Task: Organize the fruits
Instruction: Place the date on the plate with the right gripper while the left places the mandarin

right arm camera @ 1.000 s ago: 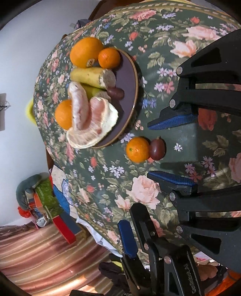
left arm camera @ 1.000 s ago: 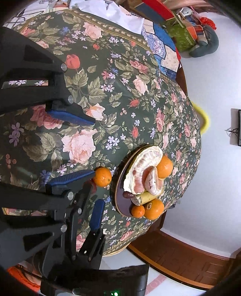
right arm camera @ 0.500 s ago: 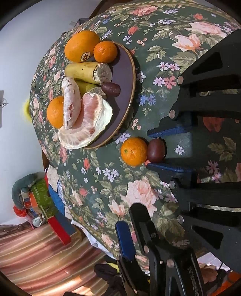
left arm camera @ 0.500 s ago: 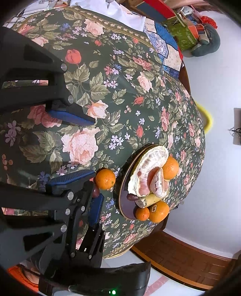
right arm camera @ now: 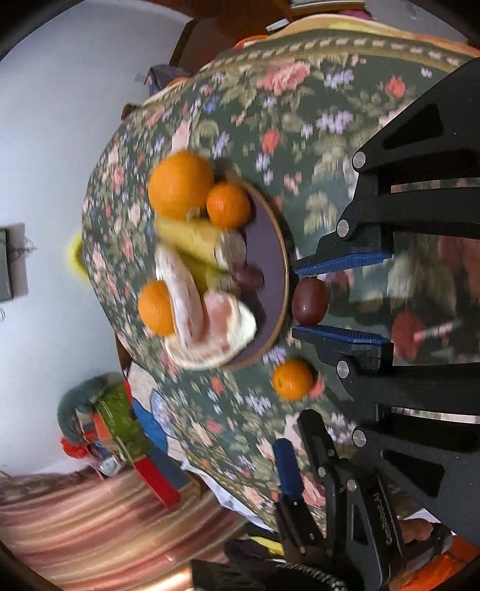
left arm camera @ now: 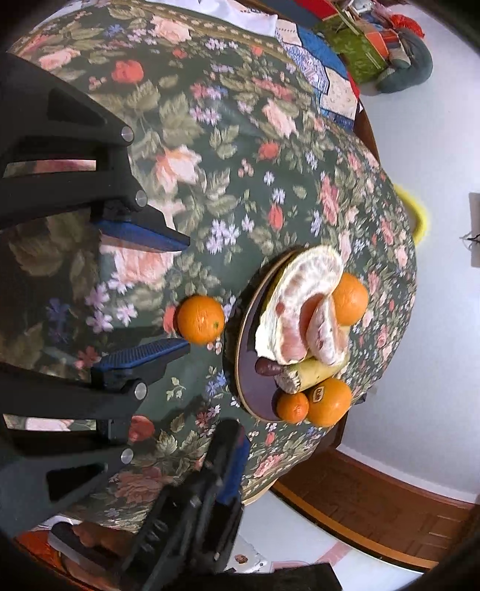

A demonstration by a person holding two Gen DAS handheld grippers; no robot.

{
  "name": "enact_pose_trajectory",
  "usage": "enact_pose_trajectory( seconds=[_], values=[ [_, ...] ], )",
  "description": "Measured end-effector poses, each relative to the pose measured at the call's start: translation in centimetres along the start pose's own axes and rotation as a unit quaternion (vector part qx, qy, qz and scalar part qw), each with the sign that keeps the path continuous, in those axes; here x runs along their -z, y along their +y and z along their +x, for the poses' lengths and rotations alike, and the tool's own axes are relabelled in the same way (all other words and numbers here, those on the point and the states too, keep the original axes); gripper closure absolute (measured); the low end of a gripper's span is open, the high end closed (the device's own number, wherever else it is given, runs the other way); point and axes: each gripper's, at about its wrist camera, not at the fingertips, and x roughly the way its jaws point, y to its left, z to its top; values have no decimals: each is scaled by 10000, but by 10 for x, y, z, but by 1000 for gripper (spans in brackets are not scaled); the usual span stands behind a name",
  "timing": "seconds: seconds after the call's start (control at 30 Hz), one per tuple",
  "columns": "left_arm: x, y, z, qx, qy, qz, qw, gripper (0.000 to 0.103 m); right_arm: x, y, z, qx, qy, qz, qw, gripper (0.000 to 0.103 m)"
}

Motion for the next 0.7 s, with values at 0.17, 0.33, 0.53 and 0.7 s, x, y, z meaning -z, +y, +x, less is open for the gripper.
enact_pose_trajectory(
  seconds=[0.17,0.33,0.53,0.7],
  values=[
    [-4,-9,12,75,76,52,9999,54,1,-19,-5,97,-56,175,9998,77],
    [-8,-15,22,94,125,104,9998,54,3,-30,-4,98,-46,287,9995,77],
    [-12,-15,35,90,239,86,9996,58,5,-35,-2,42,-24,318,9995,77],
    [-13,-15,37,52,209,95,9997,69,5,-36,-1,19,-22,341,9994,77]
  ],
)
